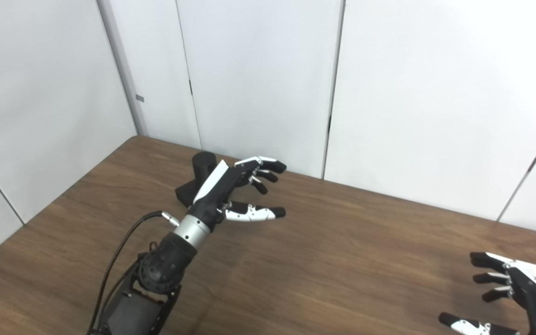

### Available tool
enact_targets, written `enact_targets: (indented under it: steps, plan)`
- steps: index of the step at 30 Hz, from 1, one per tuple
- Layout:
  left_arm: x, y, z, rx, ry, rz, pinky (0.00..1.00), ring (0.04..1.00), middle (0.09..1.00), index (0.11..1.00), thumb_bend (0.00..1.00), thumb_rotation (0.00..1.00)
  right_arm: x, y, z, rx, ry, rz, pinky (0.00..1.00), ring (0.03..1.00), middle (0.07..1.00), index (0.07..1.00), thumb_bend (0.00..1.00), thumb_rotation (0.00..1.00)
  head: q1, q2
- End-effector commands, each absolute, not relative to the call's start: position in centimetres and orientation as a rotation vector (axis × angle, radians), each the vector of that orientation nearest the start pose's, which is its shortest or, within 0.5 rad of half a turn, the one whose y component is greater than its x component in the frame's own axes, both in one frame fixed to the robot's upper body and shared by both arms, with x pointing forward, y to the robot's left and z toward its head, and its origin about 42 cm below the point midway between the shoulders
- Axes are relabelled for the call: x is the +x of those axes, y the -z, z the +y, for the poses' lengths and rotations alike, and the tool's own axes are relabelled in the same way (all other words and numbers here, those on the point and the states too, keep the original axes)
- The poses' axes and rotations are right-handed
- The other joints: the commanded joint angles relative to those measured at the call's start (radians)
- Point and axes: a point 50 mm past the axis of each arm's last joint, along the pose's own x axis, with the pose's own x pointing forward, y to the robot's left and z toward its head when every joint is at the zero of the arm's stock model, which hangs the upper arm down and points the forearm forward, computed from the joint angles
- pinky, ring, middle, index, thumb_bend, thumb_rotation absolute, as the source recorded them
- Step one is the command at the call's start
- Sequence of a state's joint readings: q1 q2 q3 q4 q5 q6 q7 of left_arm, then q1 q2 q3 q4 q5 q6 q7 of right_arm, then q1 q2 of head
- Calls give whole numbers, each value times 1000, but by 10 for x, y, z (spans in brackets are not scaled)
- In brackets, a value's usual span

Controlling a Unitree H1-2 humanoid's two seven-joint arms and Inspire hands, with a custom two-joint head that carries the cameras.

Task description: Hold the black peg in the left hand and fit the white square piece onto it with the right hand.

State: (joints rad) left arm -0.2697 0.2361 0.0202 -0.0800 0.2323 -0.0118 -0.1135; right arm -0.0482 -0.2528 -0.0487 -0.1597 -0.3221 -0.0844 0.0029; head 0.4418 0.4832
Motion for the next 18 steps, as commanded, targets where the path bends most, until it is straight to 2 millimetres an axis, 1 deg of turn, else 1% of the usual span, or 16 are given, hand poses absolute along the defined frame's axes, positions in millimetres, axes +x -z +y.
enact_targets:
  steps: [1,3,7,11,16,18]
  plan:
    - [370,-246,267,500,72,-461,553,702,752,716,797,104,299,-188,-292,-588,42,-370,450,619,707,695,586,0,-1,1]
    - [372,-248,271,505,58,-460,545,696,750,712,800,83,299,-189,-292,-587,42,-374,448,620,706,693,588,0,-1,1]
    - [374,-255,283,514,25,-451,541,705,758,712,806,89,299,-189,-292,-582,42,-373,442,615,704,690,587,0,-2,2]
    - [379,-263,298,529,-22,-458,591,720,763,710,804,69,298,-190,-292,-591,47,-374,446,617,704,691,587,0,-2,3]
    - [381,-269,315,581,-88,-445,598,711,772,731,793,101,298,-190,-291,-583,43,-380,444,617,706,692,586,0,-5,3]
    - [381,-271,319,588,-108,-446,609,724,773,736,795,108,298,-191,-291,-577,42,-380,444,615,706,690,589,0,-3,5]
